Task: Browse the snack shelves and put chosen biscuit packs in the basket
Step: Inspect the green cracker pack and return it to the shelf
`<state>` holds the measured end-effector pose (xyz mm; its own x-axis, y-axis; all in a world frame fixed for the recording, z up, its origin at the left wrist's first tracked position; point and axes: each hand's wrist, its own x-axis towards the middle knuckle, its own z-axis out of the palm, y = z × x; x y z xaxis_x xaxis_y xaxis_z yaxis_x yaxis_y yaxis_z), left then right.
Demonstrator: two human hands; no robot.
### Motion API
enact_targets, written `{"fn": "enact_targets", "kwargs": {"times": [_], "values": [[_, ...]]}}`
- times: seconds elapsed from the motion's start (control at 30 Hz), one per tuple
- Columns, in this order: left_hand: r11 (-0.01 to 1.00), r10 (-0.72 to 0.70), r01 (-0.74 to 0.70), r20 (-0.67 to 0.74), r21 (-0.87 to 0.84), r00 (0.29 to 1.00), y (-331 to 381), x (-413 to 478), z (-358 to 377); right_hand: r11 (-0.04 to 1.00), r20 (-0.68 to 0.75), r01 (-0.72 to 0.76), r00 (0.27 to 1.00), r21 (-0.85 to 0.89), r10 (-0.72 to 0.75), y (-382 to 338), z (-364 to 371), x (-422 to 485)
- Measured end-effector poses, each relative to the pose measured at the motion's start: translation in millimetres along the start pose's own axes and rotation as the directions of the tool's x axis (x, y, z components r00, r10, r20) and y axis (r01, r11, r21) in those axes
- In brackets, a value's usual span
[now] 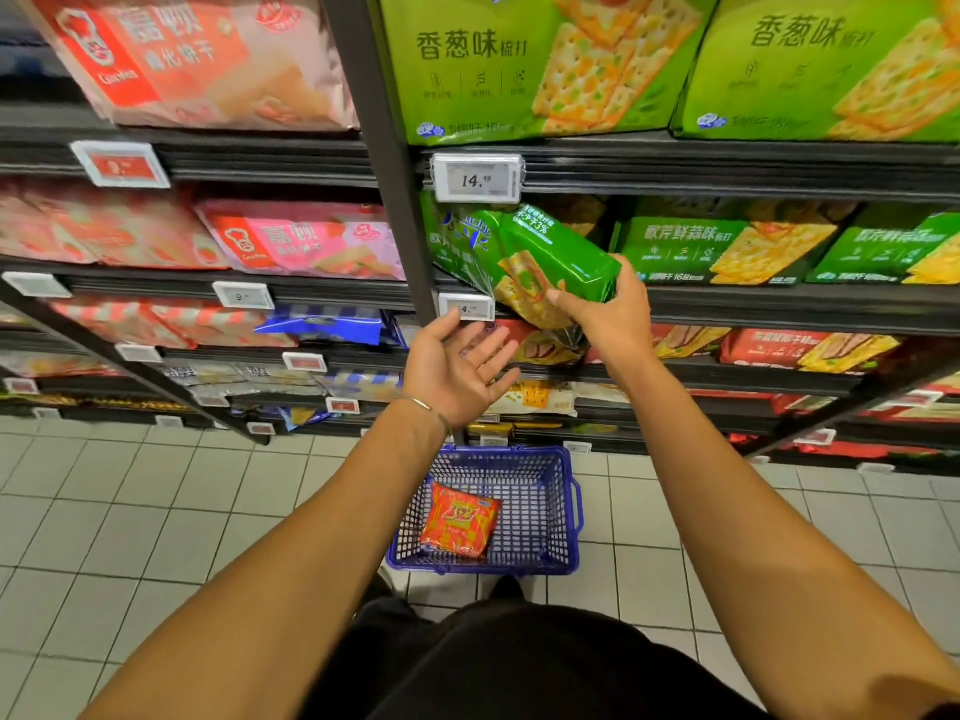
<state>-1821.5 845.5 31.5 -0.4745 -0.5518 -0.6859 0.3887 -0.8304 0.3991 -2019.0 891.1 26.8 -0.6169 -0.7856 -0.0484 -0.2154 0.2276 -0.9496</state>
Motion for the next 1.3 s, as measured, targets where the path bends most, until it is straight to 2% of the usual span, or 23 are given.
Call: {"fn": "enact_targets", "kwargs": {"times": [0.07, 0.17, 0.27, 0.33, 0.43, 0.5, 0.57, 0.6, 0.67, 0.77, 0.87, 0.97, 1.1, 1.3], "values": [[1.0, -0.004, 0.004, -0.008, 0.023, 1.0, -3.1, 0.1, -2.8, 0.999, -0.024, 0.017, 1.0, 0.04, -0.016, -2.9, -3.9, -9.2], [0.999, -0.003, 0.004, -0.02, 0.039, 1.0, -9.0, -0.4, -12.2, 0.989, -0.1, 0.12, 0.989, 0.081, -0.112, -15.0, -17.3, -29.6], [0.999, 0.007, -0.006, -0.037, 0.037, 0.999, -13.5, -1.4, -23.9, 0.956, -0.177, 0.189, 0.973, 0.224, -0.151, -29.2, -35.5, -52.5], [0.989, 0.051, -0.042, -0.065, 0.143, 0.997, -12.6, -0.2, -32.0, 0.933, -0.161, 0.191, 0.976, 0.306, -0.147, -36.3, -52.9, -67.7], [0.904, 0.163, -0.116, -0.081, 0.41, 0.983, -9.6, -11.0, -40.0, 0.921, -0.059, 0.118, 0.993, 0.37, -0.104, -42.3, -74.5, -86.6], [0.799, 0.29, -0.236, -0.01, 0.552, 0.957, -8.2, -21.7, -47.1, 0.894, -0.032, 0.052, 0.999, 0.445, -0.042, -37.2, -82.9, -92.9], [0.746, 0.358, -0.364, 0.124, 0.557, 0.925, -4.1, -29.4, -58.7, 0.833, 0.014, -0.066, 0.997, 0.55, 0.07, -27.5, -87.7, -96.8], [0.756, 0.337, -0.385, 0.189, 0.529, 0.922, -0.8, -35.4, -63.5, 0.789, 0.063, -0.154, 0.987, 0.594, 0.146, -22.8, -88.2, -99.1], [0.796, 0.229, -0.328, 0.248, 0.508, 0.941, 4.7, -49.0, -71.6, 0.735, 0.211, -0.32, 0.947, 0.598, 0.241, -15.2, -85.5, -104.2], [0.823, 0.11, -0.19, 0.178, 0.535, 0.978, -4.4, -59.8, -85.1, 0.742, 0.366, -0.43, 0.893, 0.514, 0.263, -9.3, -71.4, -113.6], [0.891, 0.056, -0.081, 0.069, 0.446, 0.996, -21.4, -65.2, -108.3, 0.749, 0.402, -0.458, 0.873, 0.478, 0.277, -11.3, -63.4, -120.8], [0.962, -0.04, 0.029, 0.037, 0.27, 0.998, -37.9, -74.5, -140.1, 0.822, 0.435, -0.439, 0.86, 0.362, 0.268, -16.6, -57.5, -130.5], [0.975, -0.149, 0.152, -0.031, 0.16, 0.988, -58.5, -89.7, -172.1, 0.91, 0.448, -0.365, 0.859, 0.195, 0.248, -22.4, -38.5, -139.4], [0.98, -0.164, 0.172, -0.086, 0.097, 0.983, -60.6, -113.6, -204.0, 0.868, 0.434, -0.439, 0.845, 0.231, 0.312, -20.3, -20.4, -162.2]]}}
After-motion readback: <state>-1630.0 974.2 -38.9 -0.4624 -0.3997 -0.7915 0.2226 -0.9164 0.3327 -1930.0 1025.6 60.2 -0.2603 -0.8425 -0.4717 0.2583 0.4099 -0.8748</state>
